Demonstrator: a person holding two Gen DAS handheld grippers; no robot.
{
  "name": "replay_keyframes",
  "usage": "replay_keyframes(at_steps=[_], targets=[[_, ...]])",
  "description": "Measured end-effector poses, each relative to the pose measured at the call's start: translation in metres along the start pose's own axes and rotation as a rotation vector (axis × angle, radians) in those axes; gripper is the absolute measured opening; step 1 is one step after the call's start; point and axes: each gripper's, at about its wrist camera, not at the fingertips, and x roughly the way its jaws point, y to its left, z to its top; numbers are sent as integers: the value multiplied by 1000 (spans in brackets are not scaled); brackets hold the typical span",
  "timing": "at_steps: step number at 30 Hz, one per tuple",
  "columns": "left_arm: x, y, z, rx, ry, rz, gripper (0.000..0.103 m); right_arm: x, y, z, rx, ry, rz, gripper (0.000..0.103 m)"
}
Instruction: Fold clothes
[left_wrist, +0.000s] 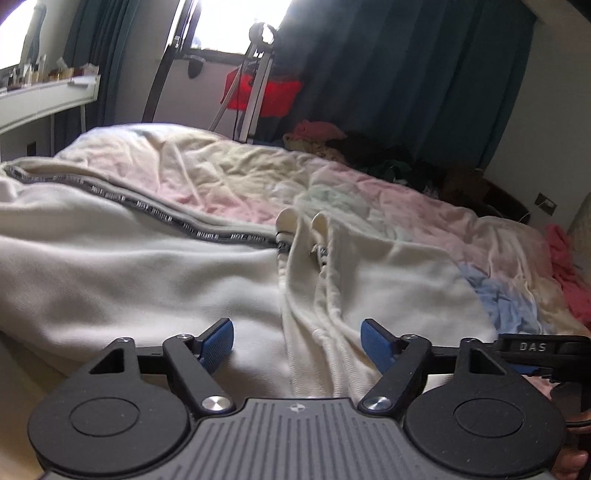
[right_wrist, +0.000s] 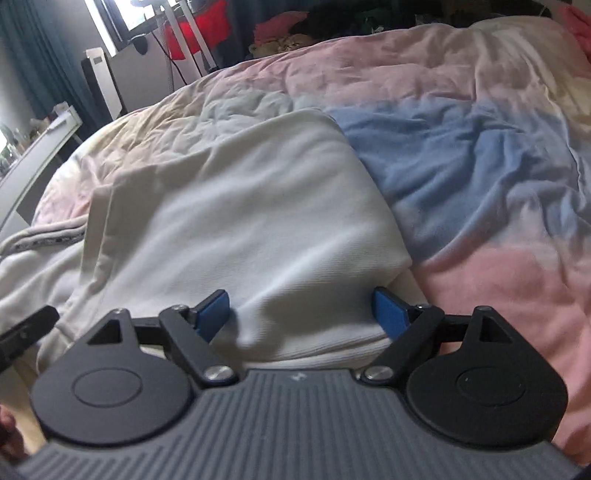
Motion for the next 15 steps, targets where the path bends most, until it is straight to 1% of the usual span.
replay_keyframes(at_steps=[3, 7, 8, 9, 10, 11, 13, 15], targets=[[-12, -5, 1, 11, -45, -54, 69, -6, 2, -2, -4, -4, 6, 87], [-12, -19, -2, 43, -22, -163, 67, -7, -2, -2, 20, -3, 19, 87], [-12, -23, -3, 51, -16, -190, 63, -7, -1, -1, 21, -3, 18, 87], [-11, -26, -4, 60, -8, -214, 55, -6, -1, -1, 21, -3, 17, 87], [-6, -30, -6, 78, 15, -215, 51, -6, 0, -1, 19, -4, 14, 87], [0, -34, -9, 104, 39, -209, 46, -5, 2, -1, 15, -3, 10, 87], [12, -38, -14, 142, 74, -167, 39, -4, 5, 0, 6, -2, 6, 87], [19, -33, -15, 114, 98, -152, 24, -4, 7, -1, -1, -3, 4, 87]])
